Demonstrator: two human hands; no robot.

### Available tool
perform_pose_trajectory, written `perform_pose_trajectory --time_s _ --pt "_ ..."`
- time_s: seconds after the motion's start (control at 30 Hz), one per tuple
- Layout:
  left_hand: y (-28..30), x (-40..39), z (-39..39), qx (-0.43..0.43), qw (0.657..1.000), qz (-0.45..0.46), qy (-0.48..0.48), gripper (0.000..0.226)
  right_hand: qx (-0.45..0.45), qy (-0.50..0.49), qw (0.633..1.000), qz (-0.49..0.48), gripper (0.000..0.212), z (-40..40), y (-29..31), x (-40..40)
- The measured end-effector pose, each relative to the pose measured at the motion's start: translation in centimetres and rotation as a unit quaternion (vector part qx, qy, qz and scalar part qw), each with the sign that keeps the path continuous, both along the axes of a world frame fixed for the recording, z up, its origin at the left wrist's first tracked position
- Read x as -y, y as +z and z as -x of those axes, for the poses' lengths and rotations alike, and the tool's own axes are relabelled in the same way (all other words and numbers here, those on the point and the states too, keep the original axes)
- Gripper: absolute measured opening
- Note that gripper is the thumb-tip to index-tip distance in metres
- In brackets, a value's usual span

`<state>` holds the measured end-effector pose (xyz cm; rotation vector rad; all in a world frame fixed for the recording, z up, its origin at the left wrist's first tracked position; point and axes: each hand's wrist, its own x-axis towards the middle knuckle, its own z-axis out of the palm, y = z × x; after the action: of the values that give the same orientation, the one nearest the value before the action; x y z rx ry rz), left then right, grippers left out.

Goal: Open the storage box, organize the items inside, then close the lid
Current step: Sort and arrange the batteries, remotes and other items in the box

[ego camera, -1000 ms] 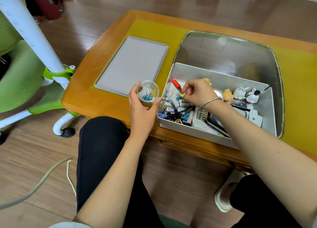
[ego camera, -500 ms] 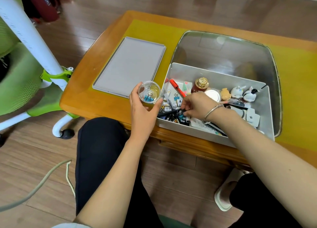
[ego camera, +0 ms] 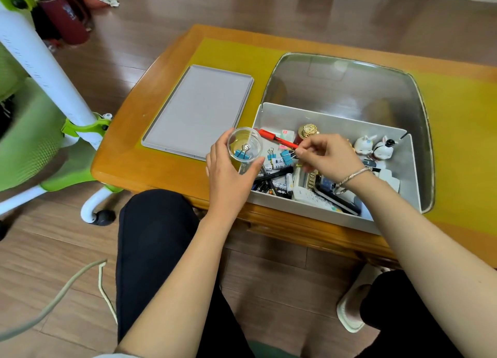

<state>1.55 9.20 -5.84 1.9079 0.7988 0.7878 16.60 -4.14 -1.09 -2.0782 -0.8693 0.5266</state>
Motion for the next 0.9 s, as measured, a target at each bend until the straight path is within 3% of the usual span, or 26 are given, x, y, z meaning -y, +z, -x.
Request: perform_pose_trajectory --time_s 0.13,0.3,0.4,0.57,0.7,0.9 --pt "0.3 0.3 -0.2 -0.020 1.000 -0.001 -0.010 0.071 -0.085 -0.018 0.992 -0.095 0.013 0.1 0.8 0.7" --pt "0.6 0.7 0.0 -0.047 0.996 -0.046 -0.063 0.068 -0.107 -0.072 0.975 -0.181 0.020 0.0 1.8 0.9" --pt "0.8 0.9 -0.1 -0.067 0.987 -0.089 -0.111 0.072 -0.105 -0.089 0.971 -0.198 0.021 -0.2 2.0 1.0" --pt "1.0 1.2 -1.1 -0.118 0.967 -0.199 -0.107 0.072 -0.134 -0.087 0.967 -0.197 0.019 -0.4 2.3 1.3" --pt "1.3 1.5 -2.3 -0.112 0.971 -0.122 -0.173 0.074 -0.123 -0.099 0.967 -0.198 0.020 -0.4 2.5 1.9" --pt "1.2 2.0 -3.4 -0.138 0.969 -0.096 -0.183 0.082 -0.067 -0.105 0.975 -0.186 0.019 -0.7 2.0 2.6"
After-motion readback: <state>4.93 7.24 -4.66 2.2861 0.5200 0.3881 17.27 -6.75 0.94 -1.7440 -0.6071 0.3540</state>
